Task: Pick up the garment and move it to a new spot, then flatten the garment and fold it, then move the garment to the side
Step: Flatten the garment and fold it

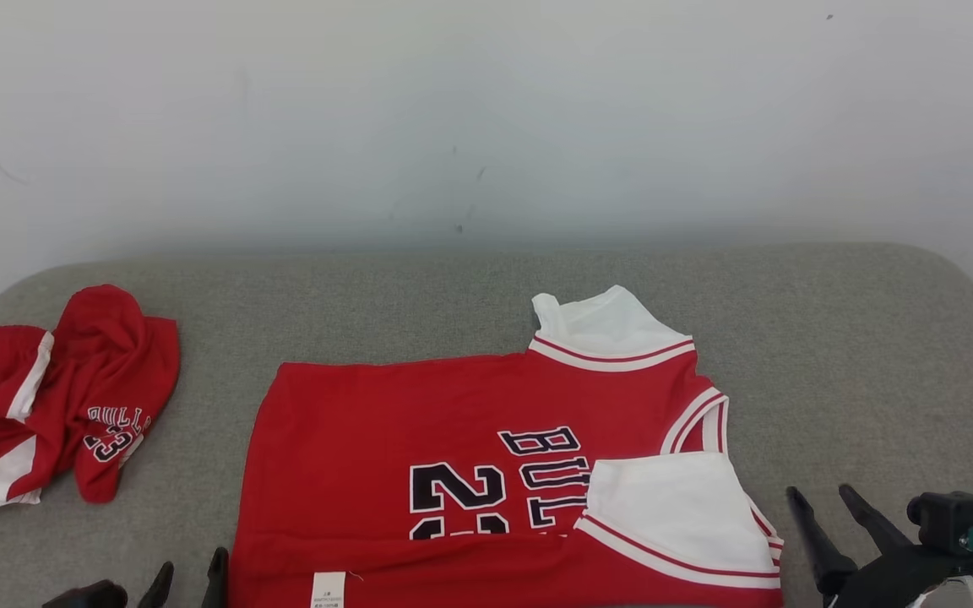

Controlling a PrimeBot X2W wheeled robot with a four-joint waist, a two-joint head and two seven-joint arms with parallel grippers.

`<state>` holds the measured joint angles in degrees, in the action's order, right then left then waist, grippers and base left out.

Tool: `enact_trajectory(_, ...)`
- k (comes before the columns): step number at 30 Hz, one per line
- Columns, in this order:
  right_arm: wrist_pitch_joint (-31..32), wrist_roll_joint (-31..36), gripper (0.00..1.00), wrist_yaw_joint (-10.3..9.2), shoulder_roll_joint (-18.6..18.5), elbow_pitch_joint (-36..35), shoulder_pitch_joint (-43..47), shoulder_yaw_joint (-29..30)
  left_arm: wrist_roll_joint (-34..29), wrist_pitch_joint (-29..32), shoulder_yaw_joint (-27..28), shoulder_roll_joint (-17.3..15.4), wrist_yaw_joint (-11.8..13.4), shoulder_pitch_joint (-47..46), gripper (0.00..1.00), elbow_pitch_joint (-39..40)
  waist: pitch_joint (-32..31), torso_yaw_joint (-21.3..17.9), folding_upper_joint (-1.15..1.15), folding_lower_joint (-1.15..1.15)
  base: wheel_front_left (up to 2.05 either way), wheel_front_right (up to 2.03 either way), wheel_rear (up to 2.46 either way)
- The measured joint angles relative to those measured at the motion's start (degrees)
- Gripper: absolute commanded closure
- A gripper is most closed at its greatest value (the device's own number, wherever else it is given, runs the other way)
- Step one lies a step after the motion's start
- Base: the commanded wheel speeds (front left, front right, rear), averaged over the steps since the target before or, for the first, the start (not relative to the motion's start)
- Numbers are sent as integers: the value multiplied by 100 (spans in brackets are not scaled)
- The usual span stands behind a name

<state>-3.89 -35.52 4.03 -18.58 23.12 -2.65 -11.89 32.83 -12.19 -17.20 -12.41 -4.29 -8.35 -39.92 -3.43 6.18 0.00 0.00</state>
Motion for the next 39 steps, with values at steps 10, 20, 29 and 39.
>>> enact_trajectory(10,-504,325,0,-253,83,-847,-10,-23,-232,-154,108,-10,315,121,0,1042,-63,39,0,1,0,0,0)
enact_trajectory(20,-727,715,0,-722,-132,-1525,404,152,-421,-197,204,-153,635,592,0,2073,-43,23,0,1,0,0,0)
enact_trajectory(29,-730,723,0,-814,-175,-1794,595,314,-416,-197,202,-132,705,705,0,2579,134,89,0,1,0,0,0)
enact_trajectory(39,-561,749,0,-859,-158,-2206,558,163,-352,358,242,-576,417,-185,0,2492,436,-23,0,1,0,0,0)
